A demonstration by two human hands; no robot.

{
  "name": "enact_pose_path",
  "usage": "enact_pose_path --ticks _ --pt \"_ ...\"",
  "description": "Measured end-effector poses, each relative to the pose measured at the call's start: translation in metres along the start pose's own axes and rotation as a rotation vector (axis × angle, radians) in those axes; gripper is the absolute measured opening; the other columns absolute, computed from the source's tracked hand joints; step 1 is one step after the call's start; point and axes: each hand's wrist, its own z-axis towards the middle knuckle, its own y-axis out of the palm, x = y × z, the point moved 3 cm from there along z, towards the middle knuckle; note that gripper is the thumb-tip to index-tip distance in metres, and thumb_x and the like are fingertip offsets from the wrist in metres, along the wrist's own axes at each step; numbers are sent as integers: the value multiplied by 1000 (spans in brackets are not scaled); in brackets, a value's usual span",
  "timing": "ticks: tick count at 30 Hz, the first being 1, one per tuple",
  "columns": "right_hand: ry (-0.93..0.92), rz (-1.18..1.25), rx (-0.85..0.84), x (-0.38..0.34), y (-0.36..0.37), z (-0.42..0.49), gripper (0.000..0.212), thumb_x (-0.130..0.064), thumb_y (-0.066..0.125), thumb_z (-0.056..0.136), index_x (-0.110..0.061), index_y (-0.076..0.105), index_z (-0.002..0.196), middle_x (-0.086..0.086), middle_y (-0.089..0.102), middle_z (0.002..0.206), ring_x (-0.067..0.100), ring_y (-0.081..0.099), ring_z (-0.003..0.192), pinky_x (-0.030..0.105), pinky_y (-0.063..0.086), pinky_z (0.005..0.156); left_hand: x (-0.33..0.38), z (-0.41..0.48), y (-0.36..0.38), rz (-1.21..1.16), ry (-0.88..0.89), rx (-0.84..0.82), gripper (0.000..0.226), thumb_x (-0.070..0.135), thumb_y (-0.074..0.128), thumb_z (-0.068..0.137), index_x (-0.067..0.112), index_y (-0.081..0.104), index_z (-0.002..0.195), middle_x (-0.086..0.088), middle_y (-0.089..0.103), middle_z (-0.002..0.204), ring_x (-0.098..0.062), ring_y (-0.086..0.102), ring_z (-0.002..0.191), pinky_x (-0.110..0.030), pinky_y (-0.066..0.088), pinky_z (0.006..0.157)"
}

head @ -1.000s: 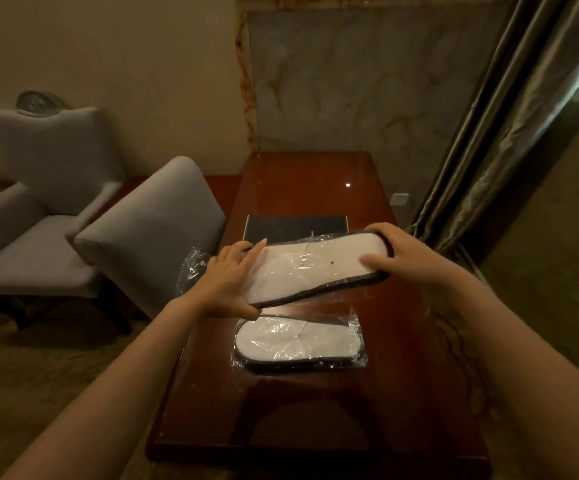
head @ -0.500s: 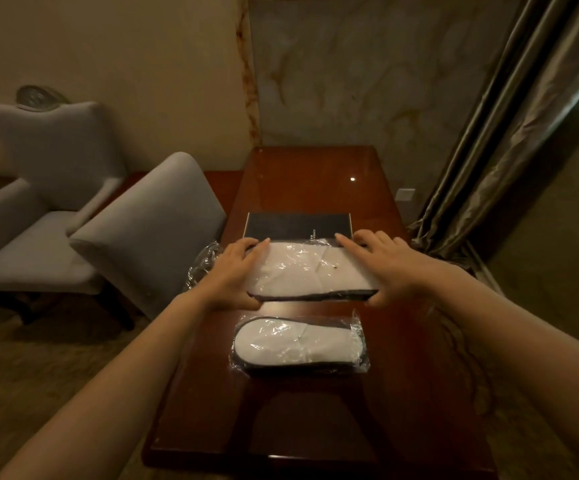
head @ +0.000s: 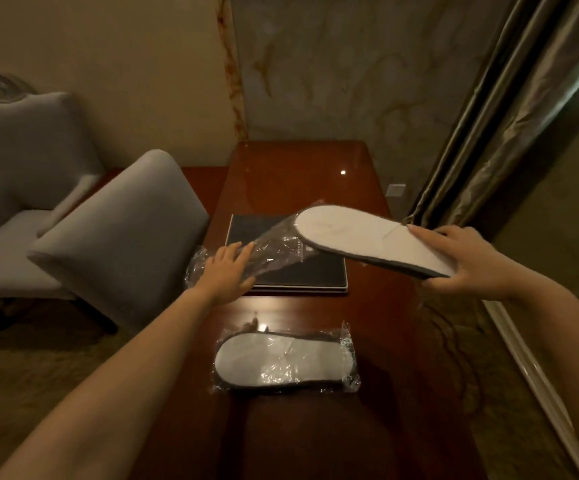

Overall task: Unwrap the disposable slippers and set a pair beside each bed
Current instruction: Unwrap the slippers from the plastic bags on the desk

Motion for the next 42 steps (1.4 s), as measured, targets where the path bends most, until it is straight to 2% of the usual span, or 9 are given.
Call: enact_pose_path --ticks 5,11,15,21,28,32,35,39,42 --pt "151 116 4 25 22 -4 93 -43 68 76 -38 8 146 8 33 139 26 30 119 42 30 102 7 18 40 44 -26 -135 84 49 50 88 21 2 150 -10 4 159 -30 5 145 -49 11 117" --pt "209 53 -41 22 106 21 96 -57 63 70 -37 8 146 9 35 140 30 33 122 44 35 100 24 40 89 31 24 -304 108 56 64 75 22 -7 149 -10 -14 158 -27 -11 146 -51 -1 117" --pt "309 114 -7 12 167 31 99 -60 61 64 -39 8 144 8 36 138 28 31 122 45 33 100 23 46 116 85 40 -394 114 75 53 69 26 -13 148 -9 -24 156 -28 -22 143 -56 -10 113" --pt "419 150 65 6 224 28 100 -59 64 64 -39 5 143 8 35 136 27 31 121 44 33 99 24 56 135 119 34 -303 108 87 27 67 29 -17 146 -8 -26 155 -26 -27 141 -55 -15 112" --pt "462 180 87 6 254 22 100 -58 65 69 -33 4 145 11 30 141 29 28 127 46 28 105 26 49 135 124 67 -153 107 88 26 66 29 -12 147 -8 -23 156 -26 -25 141 -54 -17 111" --pt "430 140 52 4 259 22 105 -69 58 68 -30 -2 146 12 20 151 31 22 134 48 22 111 27 44 123 155 137 -44 101 88 12 66 31 -3 148 -1 -25 151 -23 -28 139 -52 -20 110" --pt "413 129 58 0 256 20 108 -72 56 68 -29 -6 146 13 10 155 33 16 139 49 15 114 29 35 113 143 177 -40 94 85 9 68 33 -9 145 2 -23 152 -22 -26 140 -50 -19 112" --pt "319 135 102 -21 242 14 99 -70 48 75 -26 -4 148 12 -2 158 30 2 144 45 -3 115 39 1 112 15 245 -87 95 87 9 68 33 -15 142 4 -19 154 -18 -23 142 -43 -20 114" --pt "204 169 141 -55 231 4 84 -60 49 82 -20 14 148 11 10 157 28 6 145 44 0 115 49 -36 127 -34 274 -215 108 92 17 61 31 -23 140 3 -24 153 -17 -25 142 -38 -21 112"
